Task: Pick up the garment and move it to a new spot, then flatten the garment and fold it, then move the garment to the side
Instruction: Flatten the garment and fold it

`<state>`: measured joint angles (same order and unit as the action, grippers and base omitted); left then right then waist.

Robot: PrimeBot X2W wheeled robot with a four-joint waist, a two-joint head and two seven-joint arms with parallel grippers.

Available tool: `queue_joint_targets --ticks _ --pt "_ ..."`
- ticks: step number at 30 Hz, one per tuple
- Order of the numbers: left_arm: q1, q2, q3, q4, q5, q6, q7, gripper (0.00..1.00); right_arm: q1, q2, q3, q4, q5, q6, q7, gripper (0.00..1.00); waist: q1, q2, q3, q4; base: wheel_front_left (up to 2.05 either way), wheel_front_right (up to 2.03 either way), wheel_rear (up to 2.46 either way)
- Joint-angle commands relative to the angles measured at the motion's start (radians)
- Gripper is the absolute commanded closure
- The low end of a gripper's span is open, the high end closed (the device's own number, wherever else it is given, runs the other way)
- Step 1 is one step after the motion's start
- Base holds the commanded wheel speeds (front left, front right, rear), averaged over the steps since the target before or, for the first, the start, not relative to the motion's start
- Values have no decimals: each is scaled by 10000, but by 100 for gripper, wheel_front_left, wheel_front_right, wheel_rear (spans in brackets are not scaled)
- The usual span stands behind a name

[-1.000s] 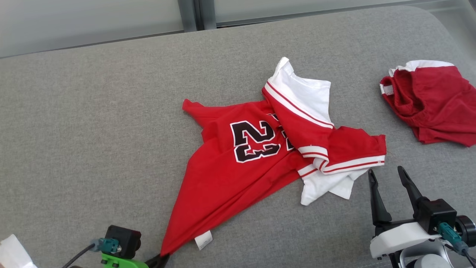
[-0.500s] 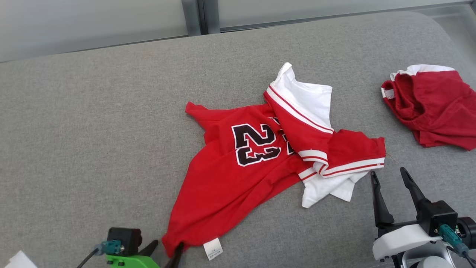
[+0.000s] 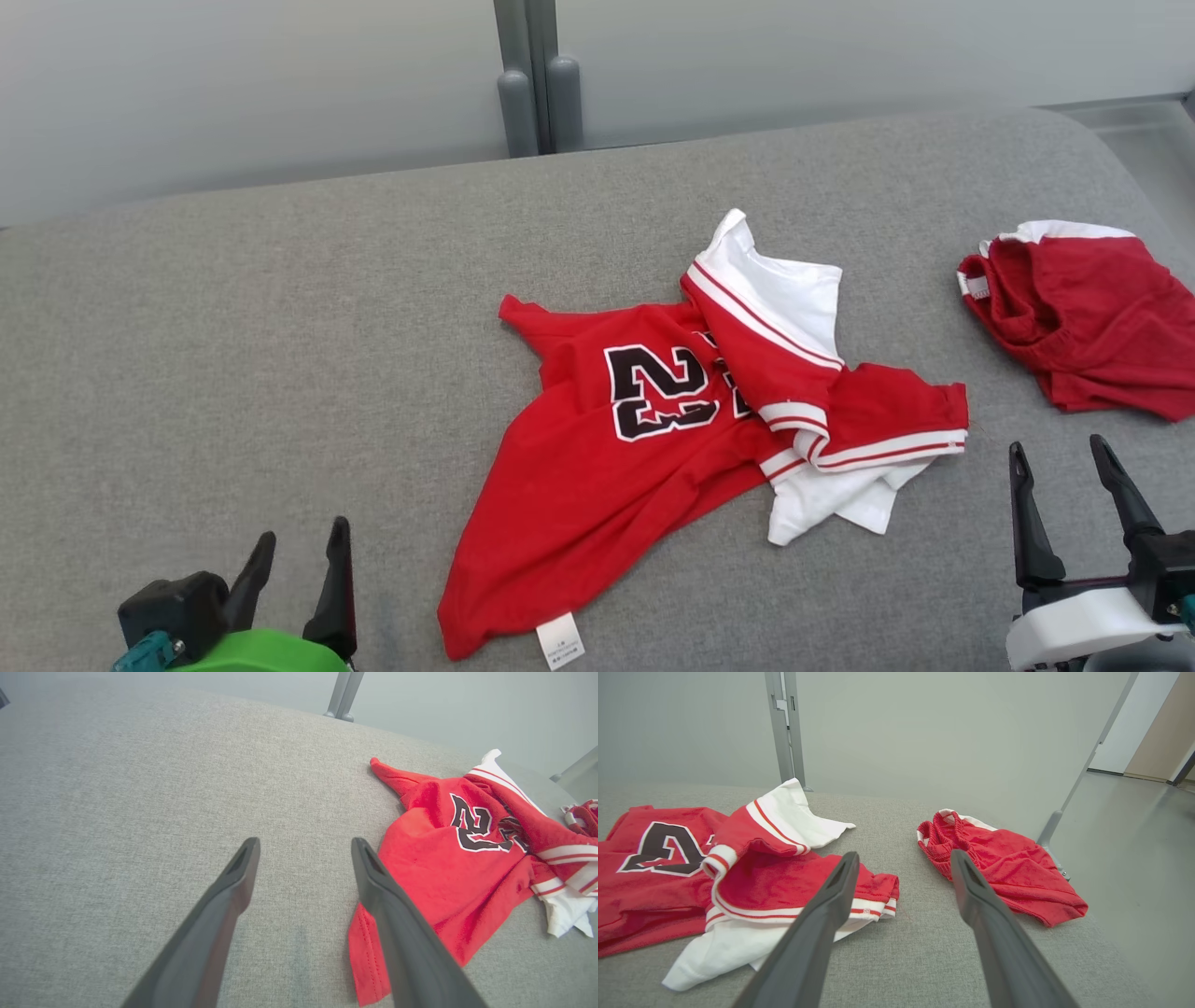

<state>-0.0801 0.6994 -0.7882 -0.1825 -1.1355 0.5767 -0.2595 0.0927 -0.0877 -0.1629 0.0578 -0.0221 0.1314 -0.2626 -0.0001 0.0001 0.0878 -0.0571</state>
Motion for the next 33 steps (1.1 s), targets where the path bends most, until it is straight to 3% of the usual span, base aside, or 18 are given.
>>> queue_joint_targets --ticks 1,5,12,13,18,26,33 --pt "362 -205 406 36 705 -16 -55 0 220 -52 -118 -130 -120 -16 -30 0 1 -1 -500 293 0 0 0" --pt "1127 -788 1341 104 2002 -228 -52 0 479 -54 -258 -231 -146 -16 -30 0 1 -1 -821 397 0 0 0" --pt "2125 -1854 2745 1153 4188 -1565 -52 0 745 -1 -212 -23 -274 -16 -31 0 1 -1 -1162 536 0 0 0" --pt "2125 -1854 2745 1153 4188 -1565 -52 0 745 -1 -212 -23 -274 -16 -31 0 1 -1 -1162 536 0 0 0" --pt "2634 -2806 3885 2075 5190 -2602 -56 0 810 28 -52 285 -327 -16 -30 0 1 -1 -1307 481 0 0 0" --pt "2838 -3832 5365 3055 6655 -4665 -57 0 742 61 169 764 -333 -17 -30 0 1 -1 -1292 595 0 0 0" --pt "2979 -4622 6578 3472 7581 -5699 -58 0 529 176 291 657 -322 -17 -30 0 1 -1 -1368 662 0 0 0"
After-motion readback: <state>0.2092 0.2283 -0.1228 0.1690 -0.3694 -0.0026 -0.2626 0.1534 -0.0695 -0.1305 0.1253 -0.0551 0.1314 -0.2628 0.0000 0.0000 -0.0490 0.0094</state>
